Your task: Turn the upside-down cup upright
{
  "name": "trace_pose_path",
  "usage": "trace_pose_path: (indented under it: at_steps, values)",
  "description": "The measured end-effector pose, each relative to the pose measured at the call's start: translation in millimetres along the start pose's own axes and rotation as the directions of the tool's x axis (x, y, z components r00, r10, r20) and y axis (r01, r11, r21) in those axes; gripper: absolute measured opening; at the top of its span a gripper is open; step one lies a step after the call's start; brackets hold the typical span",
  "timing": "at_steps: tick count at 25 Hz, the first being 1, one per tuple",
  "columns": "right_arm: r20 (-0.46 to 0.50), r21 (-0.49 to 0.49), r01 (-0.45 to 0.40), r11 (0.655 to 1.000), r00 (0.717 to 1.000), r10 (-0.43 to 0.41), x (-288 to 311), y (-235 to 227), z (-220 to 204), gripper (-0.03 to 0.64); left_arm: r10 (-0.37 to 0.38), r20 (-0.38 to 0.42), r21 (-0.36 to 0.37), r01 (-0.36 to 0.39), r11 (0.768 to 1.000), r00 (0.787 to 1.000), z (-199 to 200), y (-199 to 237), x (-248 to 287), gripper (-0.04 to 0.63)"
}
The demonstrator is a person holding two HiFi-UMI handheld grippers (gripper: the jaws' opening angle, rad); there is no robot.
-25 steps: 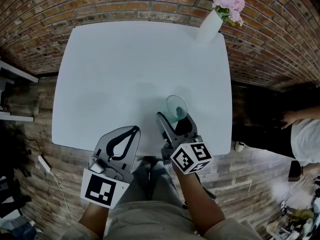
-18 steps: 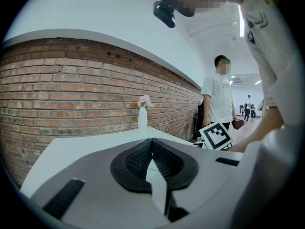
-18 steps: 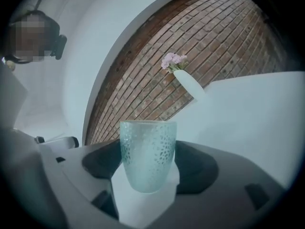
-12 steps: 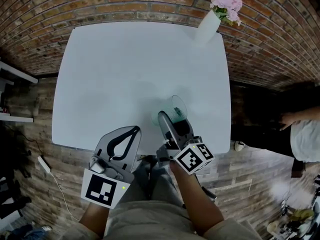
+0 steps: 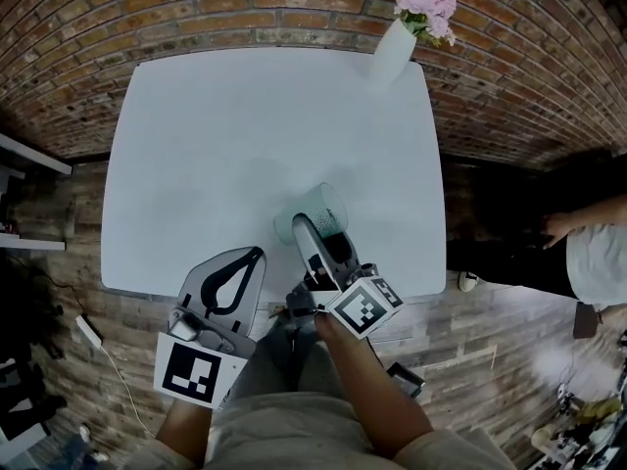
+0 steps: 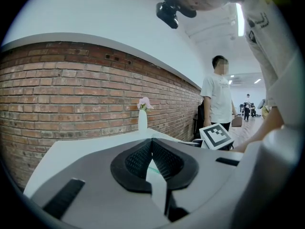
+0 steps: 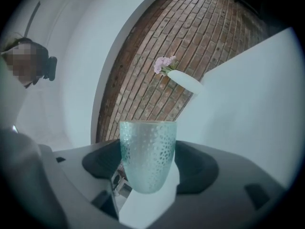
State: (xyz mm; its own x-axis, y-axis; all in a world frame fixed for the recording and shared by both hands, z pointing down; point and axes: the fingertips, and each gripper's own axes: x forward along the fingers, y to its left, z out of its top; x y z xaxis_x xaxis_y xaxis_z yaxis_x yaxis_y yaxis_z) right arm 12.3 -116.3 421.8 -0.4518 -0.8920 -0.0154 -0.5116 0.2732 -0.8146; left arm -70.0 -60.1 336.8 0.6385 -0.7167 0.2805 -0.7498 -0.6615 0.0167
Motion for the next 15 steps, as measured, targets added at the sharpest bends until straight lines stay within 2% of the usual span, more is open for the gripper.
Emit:
trace_pose_path:
  at_steps: [6,15]
  values:
    - [0.046,0.138,-0.037,0.99,0.998,0.031,1.3,7.9,4.9,0.348,-0.005,0.002,0.004,0.005,1.0,1.0,0.6,-3.7,3.7,0.009]
    - [0.115,0.293,-0.103,0.95,0.991,0.071,5.3,9.1,6.3,0.347,-0.005,0.004,0.005,0.005,1.0,1.0,2.9,-3.0,5.8,0.009]
